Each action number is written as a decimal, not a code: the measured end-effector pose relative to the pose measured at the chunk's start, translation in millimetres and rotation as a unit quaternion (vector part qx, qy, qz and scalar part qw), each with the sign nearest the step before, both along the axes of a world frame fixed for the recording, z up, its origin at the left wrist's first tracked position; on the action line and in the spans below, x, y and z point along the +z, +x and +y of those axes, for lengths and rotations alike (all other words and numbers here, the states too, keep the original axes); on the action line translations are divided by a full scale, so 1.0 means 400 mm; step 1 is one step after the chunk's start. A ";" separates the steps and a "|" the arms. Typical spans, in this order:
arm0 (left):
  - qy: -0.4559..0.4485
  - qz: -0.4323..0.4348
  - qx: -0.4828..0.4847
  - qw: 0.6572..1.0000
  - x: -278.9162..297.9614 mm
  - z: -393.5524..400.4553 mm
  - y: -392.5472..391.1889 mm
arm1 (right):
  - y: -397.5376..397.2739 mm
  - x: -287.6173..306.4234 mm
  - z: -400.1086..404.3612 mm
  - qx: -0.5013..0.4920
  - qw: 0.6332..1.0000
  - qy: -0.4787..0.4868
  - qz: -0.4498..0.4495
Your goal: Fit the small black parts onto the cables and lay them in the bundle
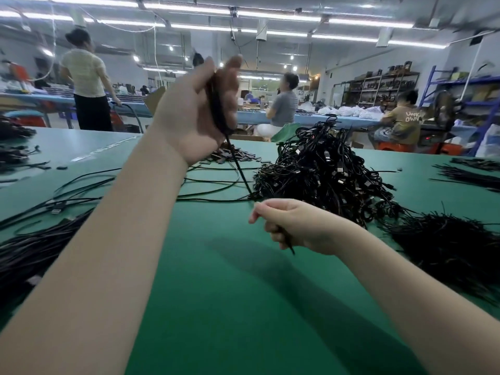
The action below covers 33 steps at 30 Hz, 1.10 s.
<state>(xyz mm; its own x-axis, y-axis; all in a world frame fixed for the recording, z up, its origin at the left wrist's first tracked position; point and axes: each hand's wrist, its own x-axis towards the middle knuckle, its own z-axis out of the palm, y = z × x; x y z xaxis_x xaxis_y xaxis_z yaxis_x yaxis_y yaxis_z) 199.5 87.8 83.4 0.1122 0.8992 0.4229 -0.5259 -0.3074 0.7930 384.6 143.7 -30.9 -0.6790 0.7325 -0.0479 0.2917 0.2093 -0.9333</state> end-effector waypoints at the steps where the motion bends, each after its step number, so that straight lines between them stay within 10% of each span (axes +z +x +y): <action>1: 0.006 0.053 -0.021 0.998 0.004 -0.009 -0.013 | 0.007 0.000 0.008 -0.054 0.998 0.023 -0.017; 5: -0.085 0.483 -0.033 0.871 -0.030 0.006 -0.001 | 0.049 0.071 0.022 -0.209 0.973 0.078 0.065; 7: -0.147 0.558 -0.001 0.817 -0.060 0.032 0.042 | 0.055 0.128 0.003 -0.191 0.971 0.088 0.112; 12: -0.106 0.225 0.051 0.967 -0.085 0.075 0.080 | 0.000 0.154 -0.071 -0.066 0.982 0.147 0.102; 18: -0.076 0.051 0.013 0.996 -0.055 0.053 0.074 | -0.013 0.081 -0.054 -0.052 0.994 0.080 0.047; 28: -0.167 0.159 -0.011 0.973 -0.099 0.063 0.116 | -0.003 0.080 -0.018 -0.144 0.965 -0.041 0.214; 33: -0.192 0.325 0.133 0.916 -0.104 0.076 0.112 | -0.007 0.058 -0.009 -0.168 0.960 -0.046 0.220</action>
